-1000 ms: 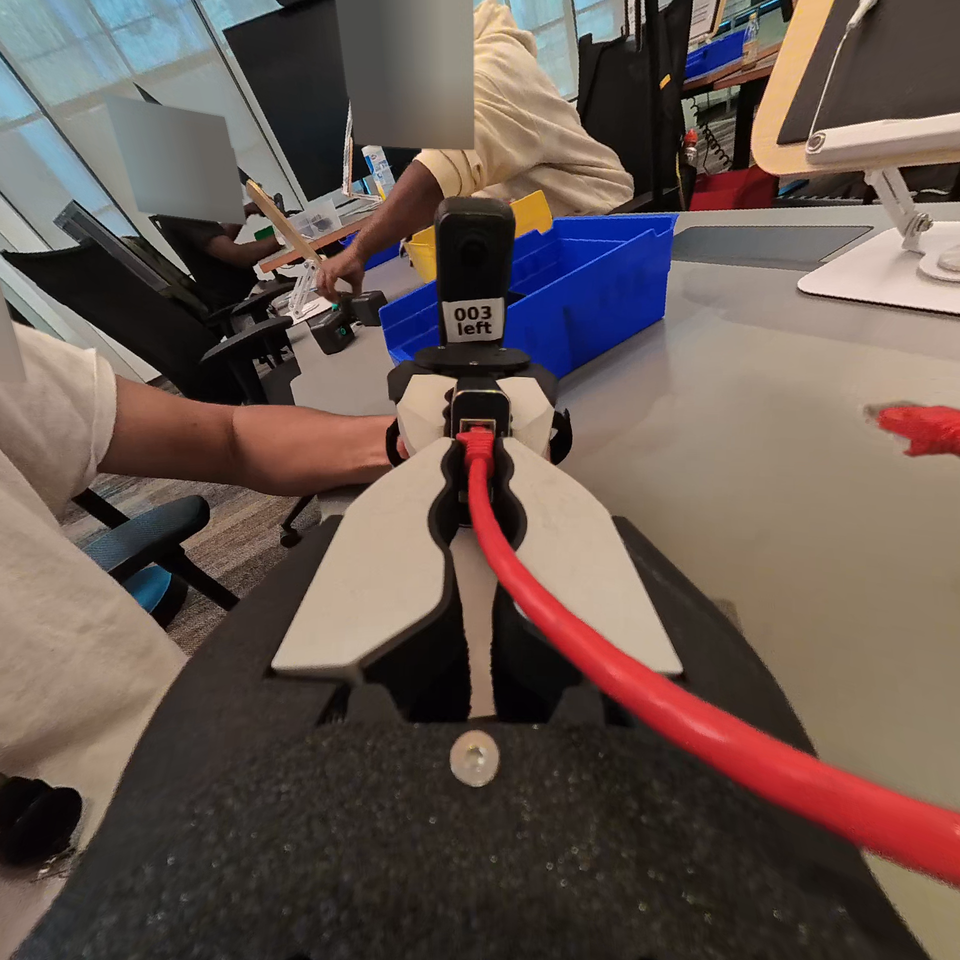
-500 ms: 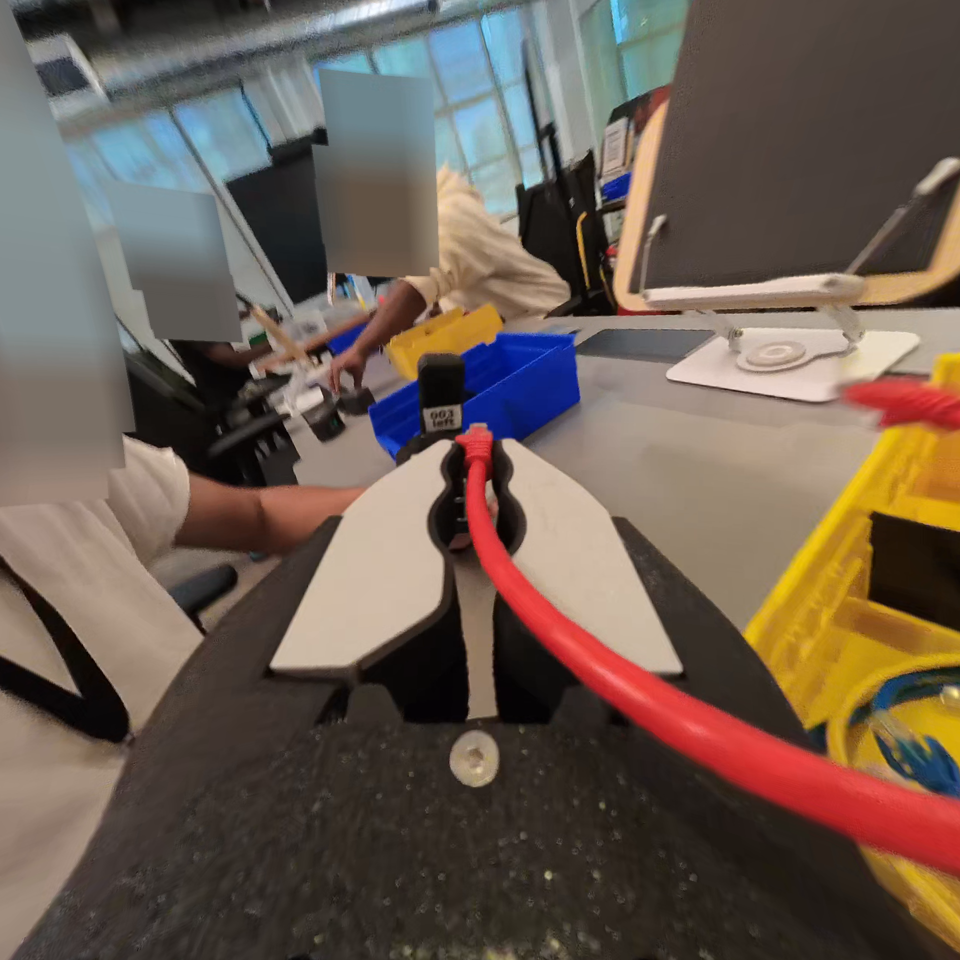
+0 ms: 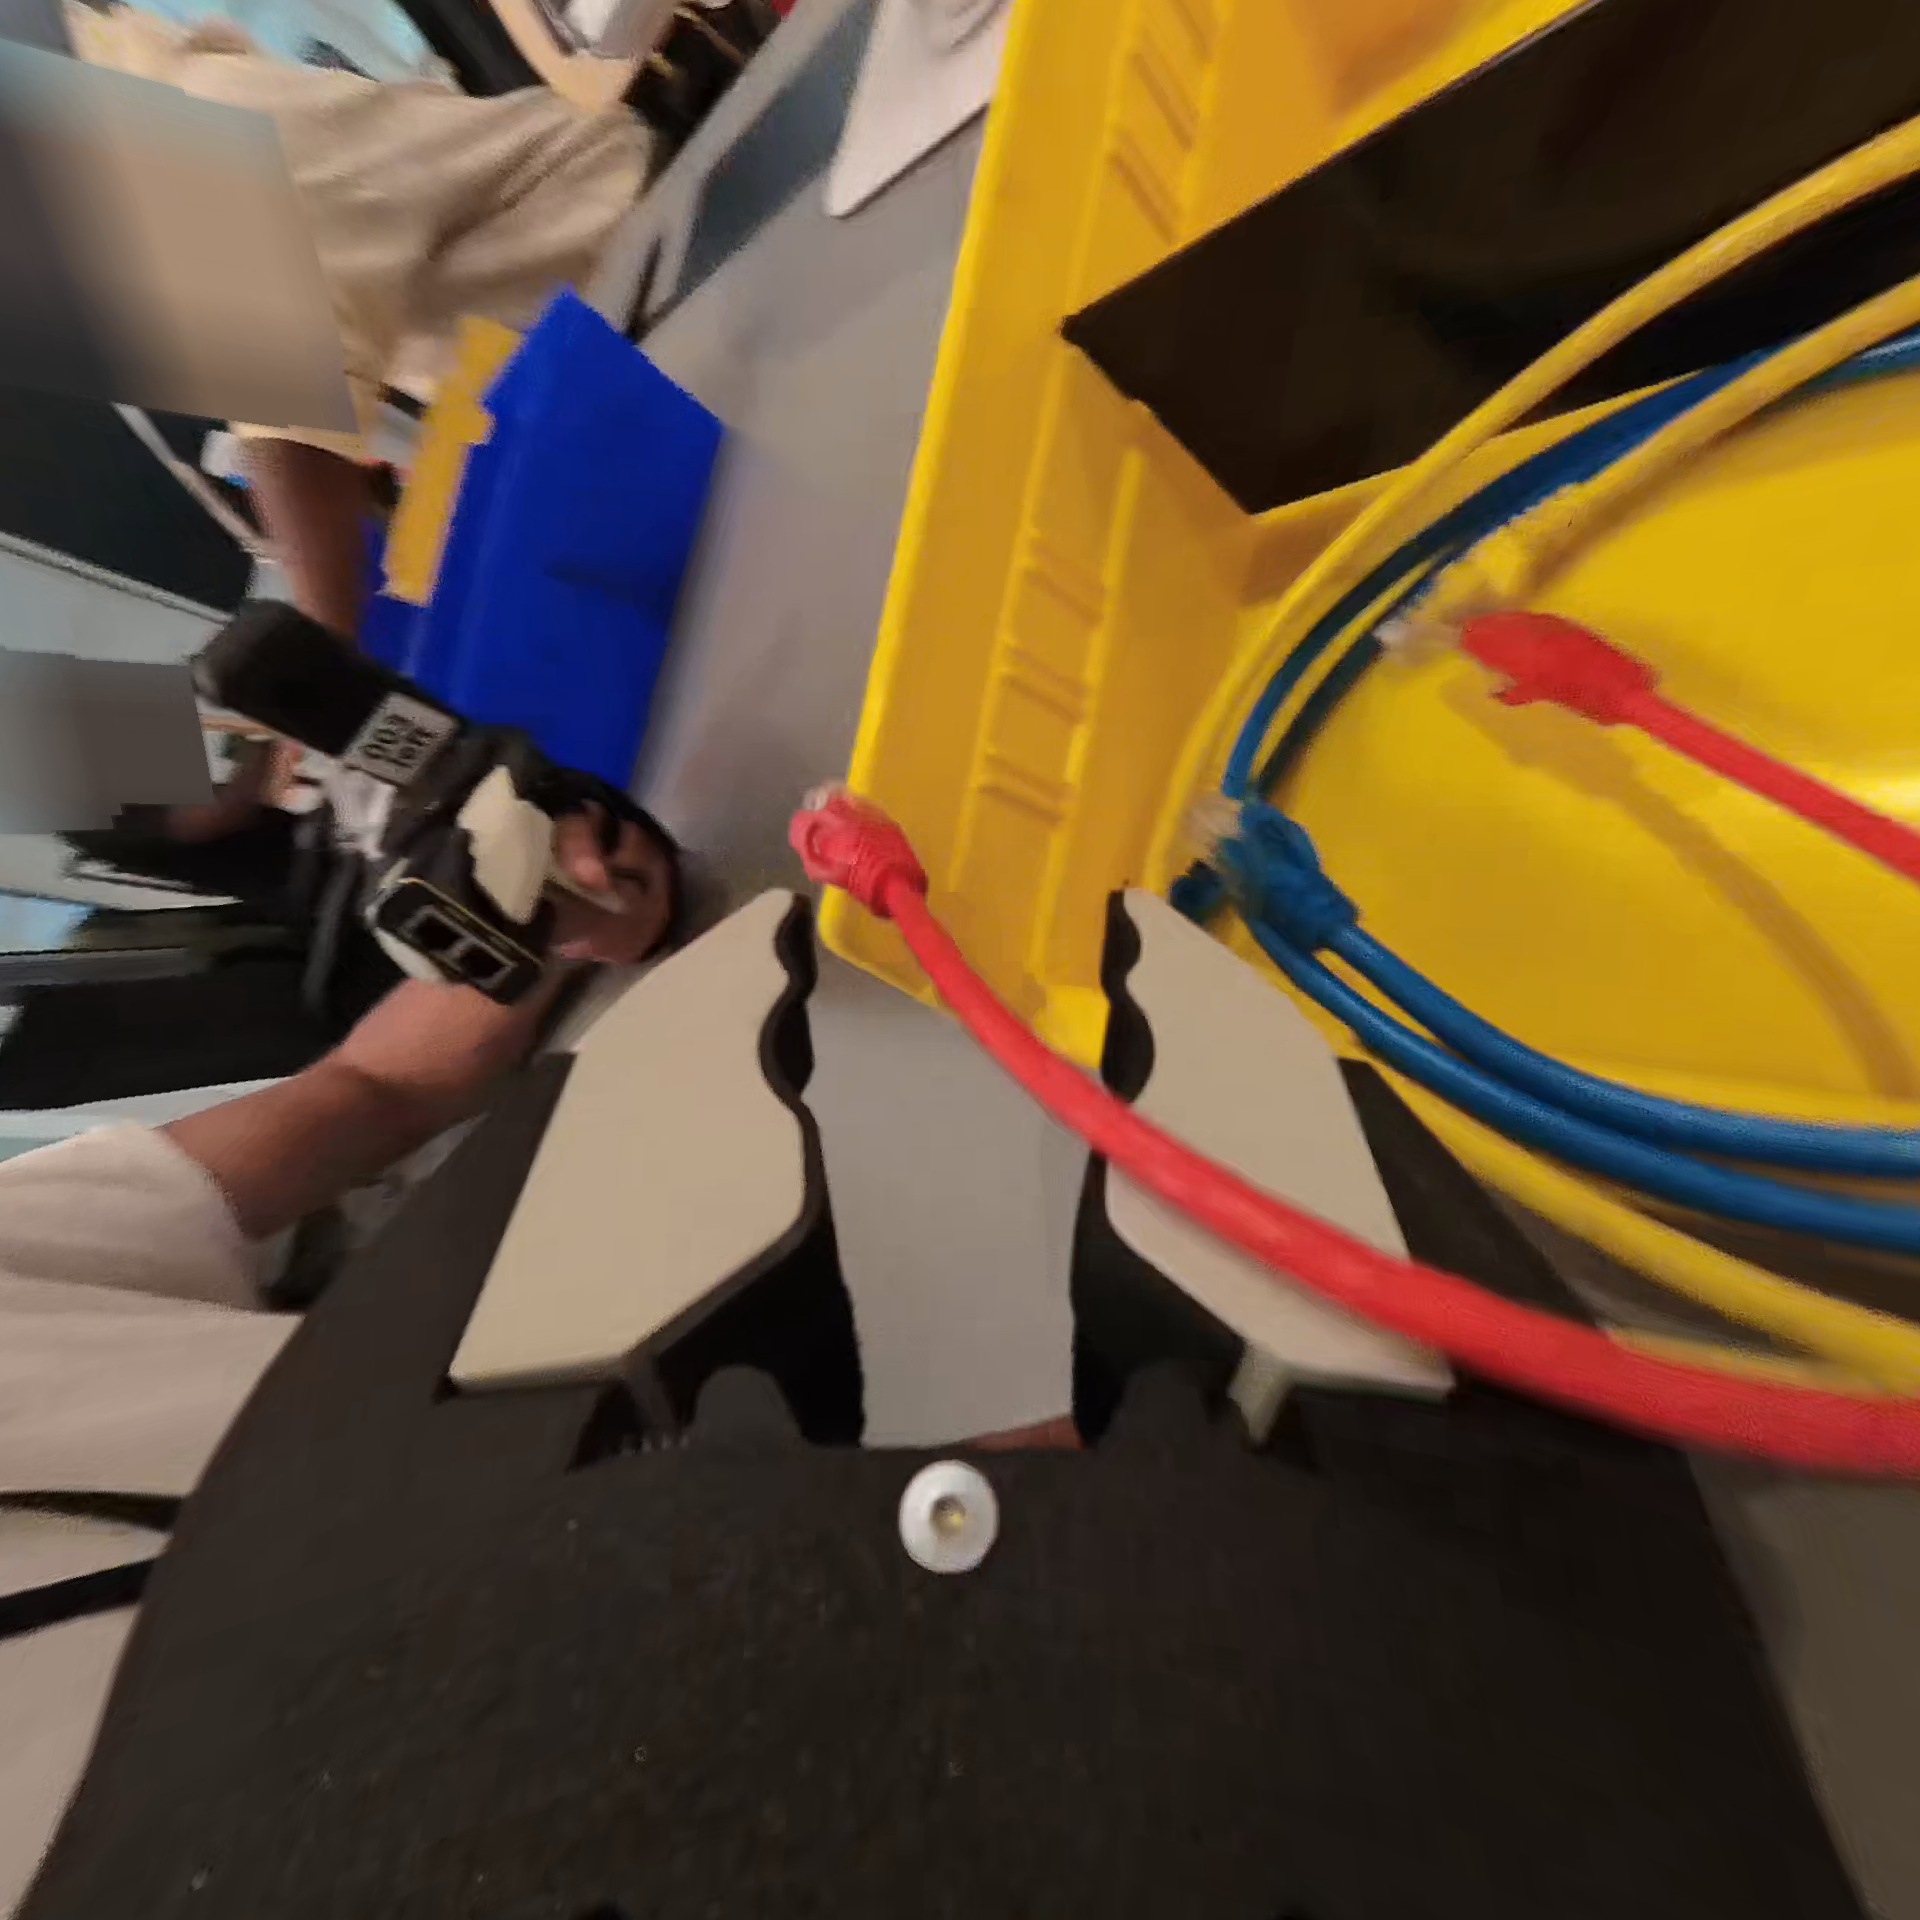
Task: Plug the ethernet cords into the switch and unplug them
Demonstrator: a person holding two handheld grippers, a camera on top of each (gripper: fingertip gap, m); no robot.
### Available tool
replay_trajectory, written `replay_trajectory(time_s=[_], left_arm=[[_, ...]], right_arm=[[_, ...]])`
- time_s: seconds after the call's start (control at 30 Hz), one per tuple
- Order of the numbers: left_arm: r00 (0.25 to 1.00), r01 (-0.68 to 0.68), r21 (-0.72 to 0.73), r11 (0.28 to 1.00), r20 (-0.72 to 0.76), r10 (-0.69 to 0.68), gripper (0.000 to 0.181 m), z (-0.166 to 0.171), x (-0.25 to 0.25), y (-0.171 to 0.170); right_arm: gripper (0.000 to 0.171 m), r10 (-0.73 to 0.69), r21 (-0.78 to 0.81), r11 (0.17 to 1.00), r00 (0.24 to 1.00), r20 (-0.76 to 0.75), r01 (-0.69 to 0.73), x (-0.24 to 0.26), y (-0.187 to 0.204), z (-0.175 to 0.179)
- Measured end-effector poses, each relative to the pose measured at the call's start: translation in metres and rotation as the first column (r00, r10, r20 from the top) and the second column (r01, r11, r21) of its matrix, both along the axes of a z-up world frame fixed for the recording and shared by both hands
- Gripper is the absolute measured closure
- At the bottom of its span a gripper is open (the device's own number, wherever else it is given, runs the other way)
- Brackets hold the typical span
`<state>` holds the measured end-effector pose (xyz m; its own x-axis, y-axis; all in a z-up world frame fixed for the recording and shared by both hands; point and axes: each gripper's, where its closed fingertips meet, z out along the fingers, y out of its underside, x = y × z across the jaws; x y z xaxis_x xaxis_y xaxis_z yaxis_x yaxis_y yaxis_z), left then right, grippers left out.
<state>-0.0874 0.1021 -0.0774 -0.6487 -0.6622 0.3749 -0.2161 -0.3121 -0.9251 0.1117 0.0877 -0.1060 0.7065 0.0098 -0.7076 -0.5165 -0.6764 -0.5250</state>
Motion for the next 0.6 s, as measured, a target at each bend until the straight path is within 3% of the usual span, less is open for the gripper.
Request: replay_trajectory(time_s=[0.13,0.27,0.3,0.33,0.37,0.5,0.6], left_arm=[[1.000,-0.011,0.012,1.000,-0.004,0.012,0.155,-0.001,0.001,0.001],[0.999,-0.031,0.021,0.999,-0.009,0.031,0.155,-0.002,0.003,0.003],[0.999,-0.033,0.020,0.999,-0.009,0.033,0.155,-0.002,0.003,0.004],[0.999,-0.035,0.018,0.999,-0.010,0.035,0.155,-0.002,0.004,0.004],[0.999,-0.038,0.017,0.999,-0.010,0.038,0.155,-0.002,0.004,0.005],[0.999,-0.048,0.023,0.999,-0.011,0.048,0.155,-0.002,0.005,0.005],[0.997,-0.081,0.058,0.995,-0.010,0.082,0.155,-0.004,0.006,0.009]], right_arm=[[0.115,-0.064,0.000,0.998,0.992,0.110,0.064,0.018,-0.017,0.017],[0.127,-0.089,-0.123,0.981,0.914,0.397,0.149,0.048,-0.044,0.014],[0.137,-0.124,-0.125,0.972,0.883,0.453,0.201,0.059,-0.046,0.013],[0.162,-0.128,-0.125,0.970,0.876,0.464,0.208,0.063,-0.046,0.011],[0.171,-0.126,-0.106,0.976,0.886,0.446,0.192,0.061,-0.040,0.010],[0.171,-0.140,-0.110,0.972,0.891,0.432,0.206,0.065,-0.020,-0.008],[0.166,-0.119,0.004,0.991,0.889,0.442,0.130,0.038,-0.008,0.016]])
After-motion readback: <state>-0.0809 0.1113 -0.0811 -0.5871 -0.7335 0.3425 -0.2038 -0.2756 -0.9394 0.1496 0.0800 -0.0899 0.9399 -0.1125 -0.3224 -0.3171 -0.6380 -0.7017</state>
